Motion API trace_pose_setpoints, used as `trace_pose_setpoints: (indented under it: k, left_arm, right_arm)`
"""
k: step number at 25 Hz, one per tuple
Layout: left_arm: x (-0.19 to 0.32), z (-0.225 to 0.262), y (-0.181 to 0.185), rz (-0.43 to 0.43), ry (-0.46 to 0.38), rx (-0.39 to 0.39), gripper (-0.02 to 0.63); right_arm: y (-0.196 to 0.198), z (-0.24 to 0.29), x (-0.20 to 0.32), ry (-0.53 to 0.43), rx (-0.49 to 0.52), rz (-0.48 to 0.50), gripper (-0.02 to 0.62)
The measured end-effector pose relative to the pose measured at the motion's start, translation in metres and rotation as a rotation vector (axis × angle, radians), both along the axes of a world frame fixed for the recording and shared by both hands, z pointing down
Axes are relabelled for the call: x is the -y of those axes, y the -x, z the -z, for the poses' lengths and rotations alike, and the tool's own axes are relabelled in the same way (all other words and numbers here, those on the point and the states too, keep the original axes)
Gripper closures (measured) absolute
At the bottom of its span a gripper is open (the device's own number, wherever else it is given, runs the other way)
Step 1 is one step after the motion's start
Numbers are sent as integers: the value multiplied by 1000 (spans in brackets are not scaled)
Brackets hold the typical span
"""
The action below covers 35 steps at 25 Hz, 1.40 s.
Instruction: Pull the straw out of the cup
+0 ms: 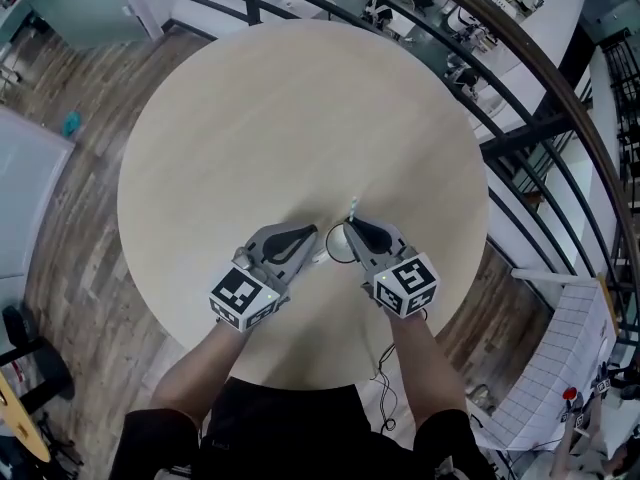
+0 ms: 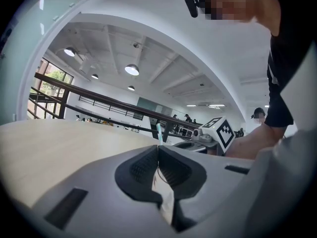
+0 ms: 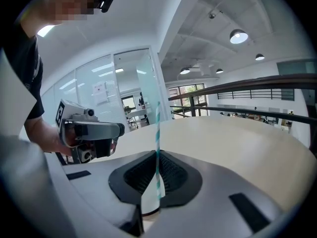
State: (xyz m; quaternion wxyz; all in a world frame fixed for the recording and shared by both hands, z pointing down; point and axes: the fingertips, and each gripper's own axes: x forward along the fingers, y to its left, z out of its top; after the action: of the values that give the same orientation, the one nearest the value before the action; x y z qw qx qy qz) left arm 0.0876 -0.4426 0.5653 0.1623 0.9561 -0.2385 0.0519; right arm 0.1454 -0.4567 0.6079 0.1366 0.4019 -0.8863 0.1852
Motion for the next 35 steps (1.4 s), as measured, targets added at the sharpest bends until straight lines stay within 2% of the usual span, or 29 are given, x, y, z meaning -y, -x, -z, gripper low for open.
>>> trace_pose_setpoints:
  k: [7, 14, 19, 22, 29, 35]
  left_arm:
    - [-18, 40, 32, -4, 9, 1, 598]
    - [-49, 89, 46, -25, -32, -23, 597]
    - [-88, 105, 55, -61, -38, -26, 598]
    - [-94, 108, 48, -69, -31, -21, 597]
    - [-120, 128, 34, -23, -41, -15, 598]
    - [-155, 150, 36, 16, -63, 0, 597]
  right_arm:
    - [14, 47, -23, -1, 23, -26, 563]
    - [14, 120, -56, -72, 81, -111, 563]
    - [25, 153, -100, -104, 119, -135, 563]
    - [22, 166, -111, -116, 177, -130, 565]
    - [10, 194, -148, -134, 282, -98, 566]
    - [9, 217, -192, -151, 301, -43, 566]
